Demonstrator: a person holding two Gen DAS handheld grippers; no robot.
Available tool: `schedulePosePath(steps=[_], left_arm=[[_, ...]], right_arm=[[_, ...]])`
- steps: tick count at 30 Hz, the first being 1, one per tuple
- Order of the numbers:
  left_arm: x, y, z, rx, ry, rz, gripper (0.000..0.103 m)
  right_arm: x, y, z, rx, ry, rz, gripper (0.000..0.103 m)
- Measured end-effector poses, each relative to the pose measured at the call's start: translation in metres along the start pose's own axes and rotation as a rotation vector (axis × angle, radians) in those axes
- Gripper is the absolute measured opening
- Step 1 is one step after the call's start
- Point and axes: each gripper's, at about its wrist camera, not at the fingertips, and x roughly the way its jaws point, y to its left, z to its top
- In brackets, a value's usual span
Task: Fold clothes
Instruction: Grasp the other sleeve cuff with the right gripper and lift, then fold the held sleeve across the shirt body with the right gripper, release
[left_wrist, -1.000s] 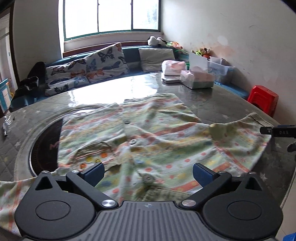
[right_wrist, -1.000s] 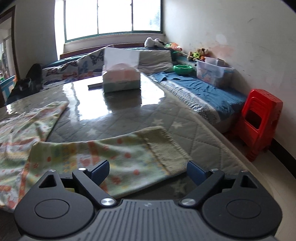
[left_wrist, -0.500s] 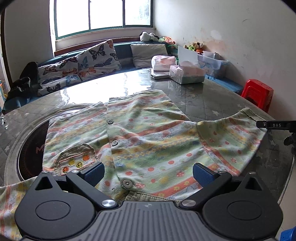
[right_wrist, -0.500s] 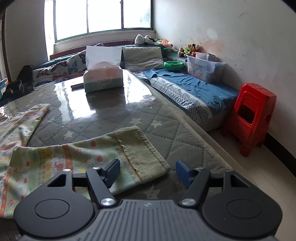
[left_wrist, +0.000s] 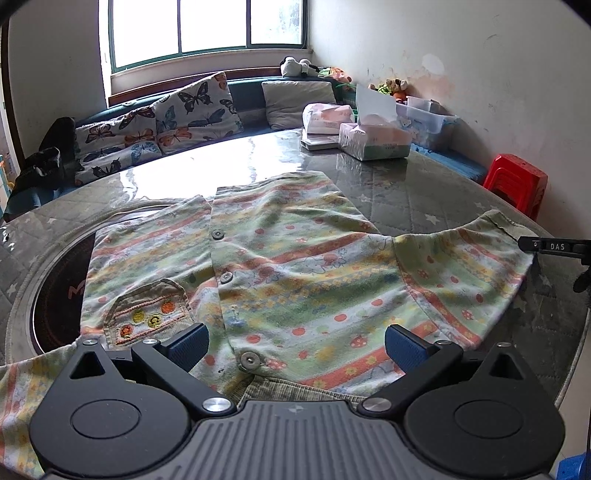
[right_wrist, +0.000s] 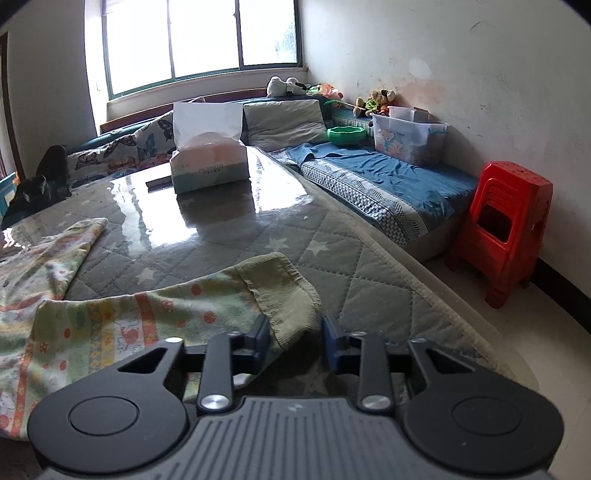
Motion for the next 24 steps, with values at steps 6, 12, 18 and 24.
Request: schedulePosePath(steps=[6, 12, 18, 24], left_arm=[[0.002, -0.002, -0.002, 0.001, 0.008, -0.003, 0.103], [0.004, -0.002, -0.003, -0.001, 0.017, -0.001, 0.103], [0.004, 0.002, -0.004, -0.007, 0.017, 0.001, 0.103], [-0.004, 0.016, -0.006, -0.038, -0.002, 0.015, 0.103]], right_arm=[[-0.009, 0.001, 0.003, 0.036, -0.029, 0.031, 0.014], [-0.028, 0.005, 0.015, 0.072, -0.080, 0.087, 0.010], [-0.058, 0.023, 0.034, 0.055, -0.151, 0.164, 0.009], [-0.087, 0.061, 0.057, -0.010, -0.222, 0.270, 0.009]])
